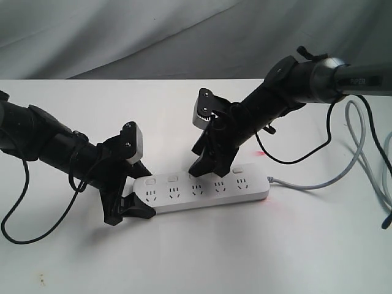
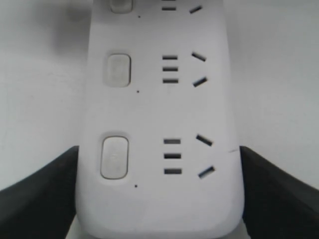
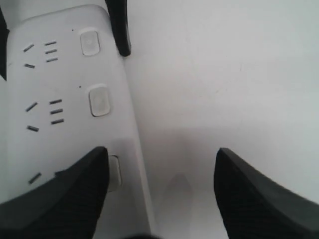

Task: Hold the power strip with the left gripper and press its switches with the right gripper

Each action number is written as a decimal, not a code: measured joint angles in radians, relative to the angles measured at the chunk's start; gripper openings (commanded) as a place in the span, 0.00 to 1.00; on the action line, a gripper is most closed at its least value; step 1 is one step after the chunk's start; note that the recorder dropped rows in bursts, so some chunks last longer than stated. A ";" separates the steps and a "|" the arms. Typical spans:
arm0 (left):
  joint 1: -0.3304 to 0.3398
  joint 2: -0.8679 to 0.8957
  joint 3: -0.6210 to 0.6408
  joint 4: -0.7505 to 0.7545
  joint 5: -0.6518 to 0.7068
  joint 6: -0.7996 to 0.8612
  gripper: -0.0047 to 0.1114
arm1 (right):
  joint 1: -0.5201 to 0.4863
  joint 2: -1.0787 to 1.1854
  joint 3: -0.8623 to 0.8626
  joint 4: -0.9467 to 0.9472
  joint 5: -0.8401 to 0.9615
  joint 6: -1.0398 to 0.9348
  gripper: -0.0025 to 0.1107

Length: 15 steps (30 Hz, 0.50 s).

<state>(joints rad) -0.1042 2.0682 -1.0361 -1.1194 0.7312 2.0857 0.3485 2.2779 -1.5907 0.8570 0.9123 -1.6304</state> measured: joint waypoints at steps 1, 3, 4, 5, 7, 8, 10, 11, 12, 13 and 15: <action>0.000 0.000 0.000 0.000 0.000 0.002 0.04 | 0.000 0.000 0.000 0.000 -0.004 0.000 0.53; 0.000 0.000 0.000 0.000 0.000 0.002 0.04 | 0.000 0.000 0.000 0.002 -0.010 0.000 0.53; 0.000 0.000 0.000 0.000 0.000 0.002 0.04 | 0.000 0.000 0.000 0.002 -0.010 0.000 0.53; 0.000 0.000 0.000 0.000 0.000 0.002 0.04 | 0.000 0.000 0.000 0.002 -0.011 0.000 0.53; 0.000 0.000 0.000 0.000 0.000 0.002 0.04 | 0.000 0.000 0.000 0.002 -0.011 0.000 0.53; 0.000 0.000 0.000 0.000 0.000 0.002 0.04 | 0.000 0.000 0.000 0.002 -0.012 0.000 0.53; 0.000 0.000 0.000 0.000 0.000 0.002 0.04 | 0.000 0.000 0.000 0.002 -0.013 0.000 0.53; 0.000 0.000 0.000 0.000 0.000 0.002 0.04 | 0.000 0.000 0.000 0.002 -0.013 0.000 0.53; 0.000 0.000 0.000 0.000 0.000 0.002 0.04 | 0.000 0.000 0.000 0.002 -0.013 0.000 0.53; 0.000 0.000 0.000 0.000 0.000 0.002 0.04 | 0.000 0.000 0.000 0.002 -0.013 0.000 0.53; 0.000 0.000 0.000 0.000 0.000 0.002 0.04 | 0.000 0.000 0.000 0.002 -0.013 0.000 0.53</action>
<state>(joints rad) -0.1042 2.0682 -1.0361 -1.1194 0.7312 2.0876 0.3485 2.2779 -1.5907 0.8589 0.8991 -1.6304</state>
